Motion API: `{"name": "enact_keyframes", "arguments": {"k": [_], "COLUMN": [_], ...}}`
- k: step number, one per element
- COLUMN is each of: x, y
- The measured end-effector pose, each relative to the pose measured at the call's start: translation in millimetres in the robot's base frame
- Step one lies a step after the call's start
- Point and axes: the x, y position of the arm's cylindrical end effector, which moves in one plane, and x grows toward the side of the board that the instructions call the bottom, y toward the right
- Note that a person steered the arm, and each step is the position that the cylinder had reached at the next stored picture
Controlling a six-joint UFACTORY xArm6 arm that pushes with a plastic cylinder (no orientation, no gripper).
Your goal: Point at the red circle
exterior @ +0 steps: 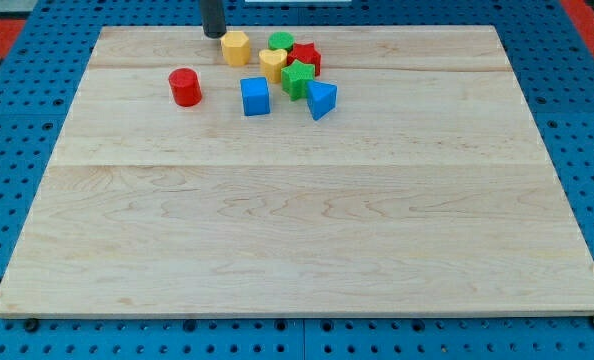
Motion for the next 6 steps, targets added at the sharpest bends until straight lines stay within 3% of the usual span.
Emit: {"name": "enact_keyframes", "arguments": {"k": [1,2,3,5,6], "x": [21.7,30.5,34.4,109.2,117.0], "y": [25.0,4.8,-61.5,-67.9,-63.1]}}
